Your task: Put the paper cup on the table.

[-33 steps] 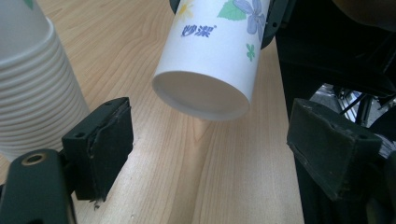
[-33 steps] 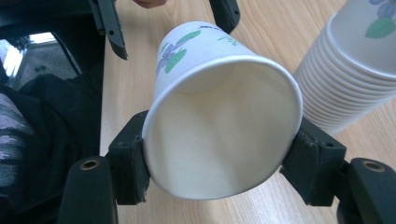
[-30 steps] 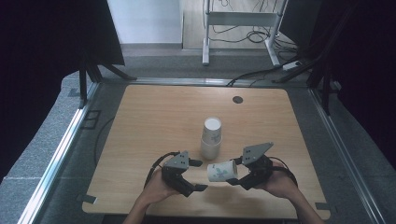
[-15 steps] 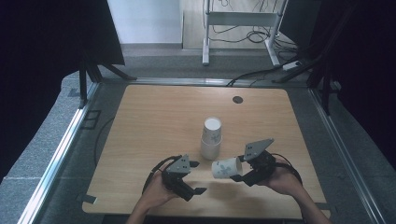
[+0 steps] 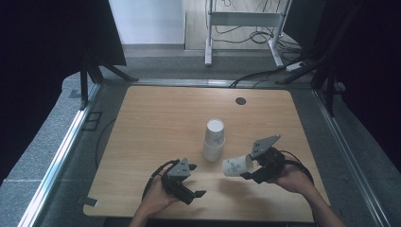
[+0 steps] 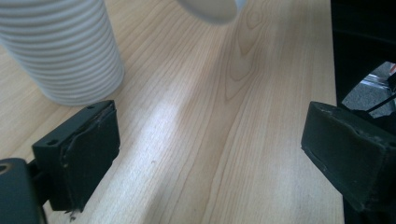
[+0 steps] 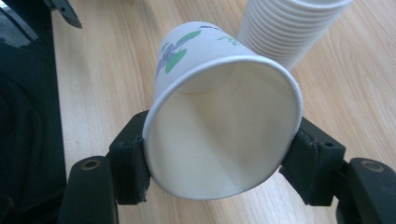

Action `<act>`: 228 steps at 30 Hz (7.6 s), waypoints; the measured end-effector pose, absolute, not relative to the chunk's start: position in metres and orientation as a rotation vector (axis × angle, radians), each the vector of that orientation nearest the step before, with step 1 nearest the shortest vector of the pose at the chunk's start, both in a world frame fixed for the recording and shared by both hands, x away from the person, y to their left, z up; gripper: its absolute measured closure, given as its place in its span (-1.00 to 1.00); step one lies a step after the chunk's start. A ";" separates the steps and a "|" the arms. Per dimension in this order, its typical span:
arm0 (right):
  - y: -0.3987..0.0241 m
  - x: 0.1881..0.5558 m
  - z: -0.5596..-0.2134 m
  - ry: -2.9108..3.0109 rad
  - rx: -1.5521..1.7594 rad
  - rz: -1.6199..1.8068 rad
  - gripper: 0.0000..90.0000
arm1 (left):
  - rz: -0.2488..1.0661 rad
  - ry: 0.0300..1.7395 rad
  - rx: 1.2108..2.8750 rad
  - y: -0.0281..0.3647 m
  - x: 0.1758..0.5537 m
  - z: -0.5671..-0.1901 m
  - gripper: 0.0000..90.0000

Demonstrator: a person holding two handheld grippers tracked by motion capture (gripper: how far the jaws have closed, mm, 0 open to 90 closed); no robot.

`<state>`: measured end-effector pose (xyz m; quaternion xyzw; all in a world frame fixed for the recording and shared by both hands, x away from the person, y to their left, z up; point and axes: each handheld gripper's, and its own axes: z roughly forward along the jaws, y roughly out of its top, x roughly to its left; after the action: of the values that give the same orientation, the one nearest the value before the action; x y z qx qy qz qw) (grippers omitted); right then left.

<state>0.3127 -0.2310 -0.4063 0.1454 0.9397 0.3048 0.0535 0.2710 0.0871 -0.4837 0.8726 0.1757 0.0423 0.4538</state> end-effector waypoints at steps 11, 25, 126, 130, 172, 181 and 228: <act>-0.240 0.324 -0.400 2.874 0.512 0.792 -0.28 | 0.131 0.469 2.200 0.089 0.270 -0.493 -0.99; -0.250 0.341 -0.392 2.893 0.599 0.621 -0.27 | 0.167 0.511 2.244 0.091 0.267 -0.503 -1.00; -0.226 0.421 -0.433 2.952 0.611 -0.468 -0.52 | 0.168 0.498 2.345 0.082 0.264 -0.518 -1.00; -0.228 0.421 -0.435 2.950 0.622 -0.463 -0.64 | 0.167 0.497 2.346 0.082 0.264 -0.518 -1.00; -0.252 0.399 -0.384 2.902 0.658 0.124 -0.80 | 0.160 0.541 2.356 0.082 0.266 -0.519 -1.00; -0.258 0.386 -0.375 2.865 0.675 0.261 -0.86 | 0.163 0.549 2.355 0.082 0.266 -0.519 -1.00; -0.334 0.296 -0.403 2.413 0.964 1.021 -1.00 | 0.172 0.563 2.357 0.083 0.267 -0.518 -1.00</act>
<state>0.2964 -0.3335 -0.4029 0.3401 0.8512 0.3600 0.1738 0.2673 0.0825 -0.5184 0.9092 0.2173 0.0662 0.3488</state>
